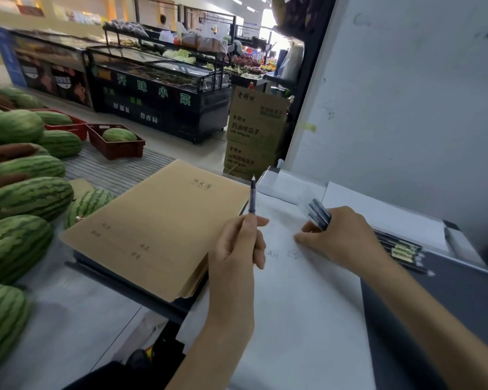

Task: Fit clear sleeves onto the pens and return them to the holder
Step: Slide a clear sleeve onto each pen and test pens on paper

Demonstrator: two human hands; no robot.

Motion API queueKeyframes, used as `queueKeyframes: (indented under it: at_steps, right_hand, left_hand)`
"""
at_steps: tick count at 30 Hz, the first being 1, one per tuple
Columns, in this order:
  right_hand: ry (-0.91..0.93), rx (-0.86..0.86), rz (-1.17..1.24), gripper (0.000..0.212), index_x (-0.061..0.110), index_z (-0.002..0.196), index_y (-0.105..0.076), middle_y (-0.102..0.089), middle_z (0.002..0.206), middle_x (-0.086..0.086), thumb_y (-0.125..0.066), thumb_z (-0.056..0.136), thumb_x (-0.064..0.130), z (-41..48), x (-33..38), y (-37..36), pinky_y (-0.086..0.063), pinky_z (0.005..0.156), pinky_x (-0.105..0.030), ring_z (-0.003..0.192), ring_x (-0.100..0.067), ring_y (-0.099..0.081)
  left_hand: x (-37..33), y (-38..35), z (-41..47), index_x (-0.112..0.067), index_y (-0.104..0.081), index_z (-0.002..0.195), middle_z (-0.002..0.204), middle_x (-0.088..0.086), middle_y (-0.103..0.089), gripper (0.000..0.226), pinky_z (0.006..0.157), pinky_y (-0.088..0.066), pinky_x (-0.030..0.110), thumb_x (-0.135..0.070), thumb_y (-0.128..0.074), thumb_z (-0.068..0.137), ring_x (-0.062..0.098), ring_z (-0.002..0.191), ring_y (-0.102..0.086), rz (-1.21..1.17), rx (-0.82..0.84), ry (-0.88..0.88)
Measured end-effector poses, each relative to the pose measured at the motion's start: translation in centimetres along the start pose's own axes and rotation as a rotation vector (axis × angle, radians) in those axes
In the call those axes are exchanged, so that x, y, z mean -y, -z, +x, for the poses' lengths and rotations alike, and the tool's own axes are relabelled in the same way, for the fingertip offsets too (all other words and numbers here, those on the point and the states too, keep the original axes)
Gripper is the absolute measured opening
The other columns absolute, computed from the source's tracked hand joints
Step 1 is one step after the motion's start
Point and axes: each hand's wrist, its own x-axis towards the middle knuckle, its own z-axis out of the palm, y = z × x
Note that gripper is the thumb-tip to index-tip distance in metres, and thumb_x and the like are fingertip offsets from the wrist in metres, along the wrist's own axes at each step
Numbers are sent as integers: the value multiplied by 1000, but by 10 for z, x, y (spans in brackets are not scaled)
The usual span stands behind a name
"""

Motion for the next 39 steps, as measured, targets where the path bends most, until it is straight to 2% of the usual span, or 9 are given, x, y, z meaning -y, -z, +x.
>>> queueKeyframes:
  at_steps: [5, 8, 11, 15, 19, 25, 30, 34, 39]
  right_hand:
    - [22, -53, 158, 17, 17, 74, -76, -73, 65, 4, -87, 75, 30, -19, -13, 12, -49, 44, -27, 48, -10, -63]
    - [18, 91, 560, 13, 17, 80, -78, -80, 78, 0, -88, 81, 24, -32, -16, 24, -30, 32, -19, 32, -9, -39]
    - [-19, 249, 854, 8, 22, 87, -80, -80, 95, -10, -85, 81, 24, -40, -17, 27, -27, 37, -20, 39, -10, -29]
    - [-83, 274, 1082, 29, 15, 91, -83, -73, 86, -3, -88, 64, 28, -37, -26, 26, -24, 35, -20, 41, -7, -26]
    - [-61, 235, 1282, 26, 15, 94, -84, -67, 84, 0, -85, 69, 23, -32, -32, 25, -25, 33, -18, 38, -5, -25]
    - [37, 170, 1246, 23, 24, 101, -83, -79, 113, -9, -83, 80, 31, -33, -36, 29, -29, 35, -17, 41, -7, -36]
    - [60, 78, 1237, 9, 24, 91, -75, -56, 105, -47, -82, 86, 28, -31, -34, 28, -26, 38, -21, 41, -15, -29]
    - [109, 60, 1266, 7, 22, 92, -78, -77, 100, -15, -81, 87, 27, -30, -36, 28, -27, 37, -19, 41, -13, -28]
    - [151, 33, 1187, 6, 25, 93, -78, -67, 73, -11, -81, 88, 25, -32, -34, 29, -26, 39, -19, 40, -15, -26]
  left_hand:
    - [2, 0, 0, -21, -79, 92, 76, -2, -63, 18, 65, -52, 22, -29, -64, 99, 14, 62, -56, 30, 33, -37]
    - [4, -1, -1, -26, -80, 92, 74, -5, -63, 15, 59, -47, 18, -27, -67, 98, 11, 59, -53, 89, 34, -68]
    - [3, -1, -1, -30, -82, 95, 73, -6, -65, 12, 54, -43, 18, -31, -69, 94, 10, 57, -50, 130, 52, -86]
    - [4, -1, -2, -30, -80, 100, 76, 2, -70, 13, 51, -43, 19, -20, -74, 95, 11, 56, -52, 148, 82, -109]
    - [3, -2, -4, -25, -81, 96, 76, 5, -72, 10, 50, -42, 19, -26, -76, 88, 12, 55, -52, 174, 100, -129]
    - [2, -4, -7, -24, -82, 86, 69, 6, -65, 12, 48, -38, 22, -29, -72, 90, 15, 53, -44, 230, 163, -125]
    - [2, -4, -8, -21, -83, 88, 60, -2, -54, 24, 51, -35, 21, -43, -75, 82, 11, 55, -43, 256, 174, -115]
    - [1, -5, -9, -21, -83, 90, 57, -13, -49, 32, 51, -35, 15, -48, -72, 79, 6, 54, -43, 254, 173, -110]
    - [1, -5, -8, -22, -83, 88, 56, -14, -49, 30, 51, -36, 13, -48, -72, 79, 5, 53, -42, 280, 174, -129]
